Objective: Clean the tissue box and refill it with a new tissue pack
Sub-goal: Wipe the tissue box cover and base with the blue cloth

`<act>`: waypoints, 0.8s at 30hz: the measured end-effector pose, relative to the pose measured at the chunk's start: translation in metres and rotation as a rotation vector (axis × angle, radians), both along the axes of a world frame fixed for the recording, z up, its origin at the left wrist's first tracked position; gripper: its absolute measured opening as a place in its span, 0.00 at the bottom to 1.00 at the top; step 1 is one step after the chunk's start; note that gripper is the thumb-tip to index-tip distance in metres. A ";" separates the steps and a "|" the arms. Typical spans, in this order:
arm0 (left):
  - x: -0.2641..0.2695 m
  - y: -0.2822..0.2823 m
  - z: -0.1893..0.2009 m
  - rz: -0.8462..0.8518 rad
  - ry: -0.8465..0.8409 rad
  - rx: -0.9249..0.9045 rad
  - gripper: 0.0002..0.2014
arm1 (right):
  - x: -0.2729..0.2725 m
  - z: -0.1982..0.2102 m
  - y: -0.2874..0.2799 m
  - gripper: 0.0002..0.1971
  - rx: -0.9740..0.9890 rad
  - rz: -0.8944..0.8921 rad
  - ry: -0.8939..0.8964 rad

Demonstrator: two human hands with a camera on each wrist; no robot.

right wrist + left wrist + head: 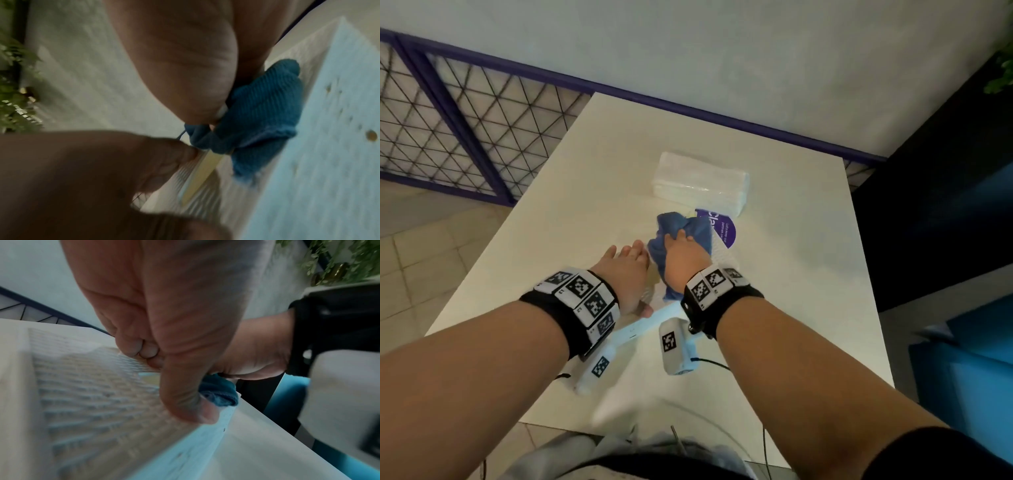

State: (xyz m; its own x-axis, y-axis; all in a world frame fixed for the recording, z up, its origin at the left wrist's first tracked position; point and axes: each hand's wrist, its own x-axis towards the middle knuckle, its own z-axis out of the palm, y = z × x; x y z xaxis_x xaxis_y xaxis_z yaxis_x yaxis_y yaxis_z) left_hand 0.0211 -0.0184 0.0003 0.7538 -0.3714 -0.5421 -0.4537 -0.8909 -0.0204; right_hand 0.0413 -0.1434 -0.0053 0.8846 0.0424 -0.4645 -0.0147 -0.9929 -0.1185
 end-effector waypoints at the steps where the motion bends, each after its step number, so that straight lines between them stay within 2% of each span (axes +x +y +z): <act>1: 0.000 0.000 -0.001 -0.003 -0.007 0.009 0.55 | -0.004 0.000 0.004 0.34 0.002 0.055 0.001; 5: -0.001 -0.001 0.000 0.001 -0.015 0.029 0.55 | -0.001 0.008 -0.021 0.19 0.008 0.139 -0.161; 10: -0.002 0.001 0.001 0.025 0.027 0.010 0.55 | 0.015 0.009 -0.044 0.18 -0.011 -0.059 -0.191; 12: -0.003 0.002 0.000 0.034 0.037 0.002 0.55 | 0.014 0.005 -0.034 0.17 -0.039 -0.052 -0.183; 15: -0.004 0.001 0.000 0.027 0.021 0.028 0.55 | 0.005 -0.001 -0.009 0.23 -0.120 0.146 -0.081; 18: -0.004 -0.002 0.002 0.024 0.002 0.062 0.55 | 0.000 0.004 -0.010 0.31 -0.085 0.261 -0.035; 22: -0.004 -0.002 0.003 0.029 0.020 0.059 0.55 | 0.006 0.014 -0.044 0.21 -0.023 0.062 -0.158; 24: -0.004 -0.001 0.002 0.038 0.025 0.051 0.55 | 0.011 0.011 -0.049 0.19 -0.007 -0.059 -0.194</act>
